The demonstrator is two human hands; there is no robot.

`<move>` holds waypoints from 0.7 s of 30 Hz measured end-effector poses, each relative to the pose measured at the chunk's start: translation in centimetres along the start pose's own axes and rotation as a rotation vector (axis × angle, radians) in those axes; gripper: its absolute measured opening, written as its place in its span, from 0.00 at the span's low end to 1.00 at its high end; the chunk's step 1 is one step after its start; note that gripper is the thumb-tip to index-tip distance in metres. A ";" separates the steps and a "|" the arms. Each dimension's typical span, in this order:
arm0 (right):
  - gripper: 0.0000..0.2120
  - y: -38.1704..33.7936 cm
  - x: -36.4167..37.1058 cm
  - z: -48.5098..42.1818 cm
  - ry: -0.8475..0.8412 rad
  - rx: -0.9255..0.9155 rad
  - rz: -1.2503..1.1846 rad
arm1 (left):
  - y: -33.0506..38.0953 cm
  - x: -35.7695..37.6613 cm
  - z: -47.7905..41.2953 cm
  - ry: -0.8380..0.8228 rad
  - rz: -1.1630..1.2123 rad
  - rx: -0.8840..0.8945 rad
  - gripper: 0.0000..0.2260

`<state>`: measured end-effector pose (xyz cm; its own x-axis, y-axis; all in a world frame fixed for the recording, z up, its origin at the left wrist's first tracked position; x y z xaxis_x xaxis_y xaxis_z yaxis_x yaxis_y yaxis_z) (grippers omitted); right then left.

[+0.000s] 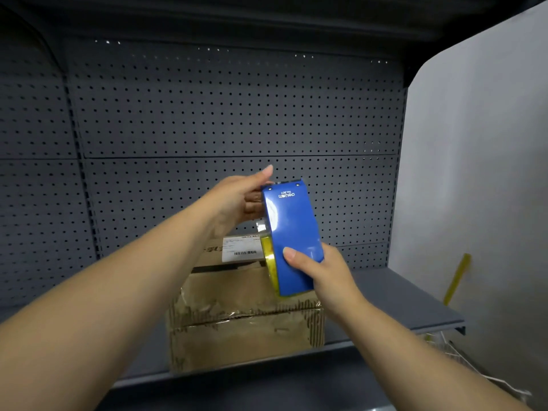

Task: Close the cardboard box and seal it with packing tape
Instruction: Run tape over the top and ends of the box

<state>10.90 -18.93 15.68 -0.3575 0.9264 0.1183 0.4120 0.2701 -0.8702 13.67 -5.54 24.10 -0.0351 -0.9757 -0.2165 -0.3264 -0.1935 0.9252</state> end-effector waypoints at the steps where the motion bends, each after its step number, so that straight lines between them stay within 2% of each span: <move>1: 0.11 -0.2 -0.2 0.1 -0.007 -0.001 0.001 | 0.3 0.3 0.0 -0.012 -0.008 0.004 0.13; 8: 0.12 -1.3 -2.0 1.5 -0.081 0.024 -0.040 | 1.7 1.6 0.5 -0.074 -0.062 -0.062 0.13; 15: 0.10 -1.6 -2.1 2.9 -0.230 0.136 -0.132 | 2.0 2.4 0.5 0.057 -0.118 -0.205 0.18; 18: 0.11 -1.1 -2.0 3.3 -0.262 0.214 -0.175 | 1.6 2.8 0.5 0.038 -0.116 -0.269 0.20; 21: 0.12 -0.9 -1.7 3.6 -0.289 0.279 -0.214 | 1.2 3.3 0.4 -0.008 -0.162 -0.295 0.15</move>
<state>8.11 -21.69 14.53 -0.6455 0.7355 0.2058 0.0758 0.3298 -0.9410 12.78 -8.92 24.36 -0.0131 -0.9292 -0.3694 -0.0413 -0.3686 0.9287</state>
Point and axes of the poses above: each hand's wrist, its own z-axis away from the middle knuckle, its own x-axis out of the palm, y = z × x, the point moved 8 cm from there along -z, towards the middle knuckle, and after that the axes turned 8 degrees about -z, right-handed, at the moved point
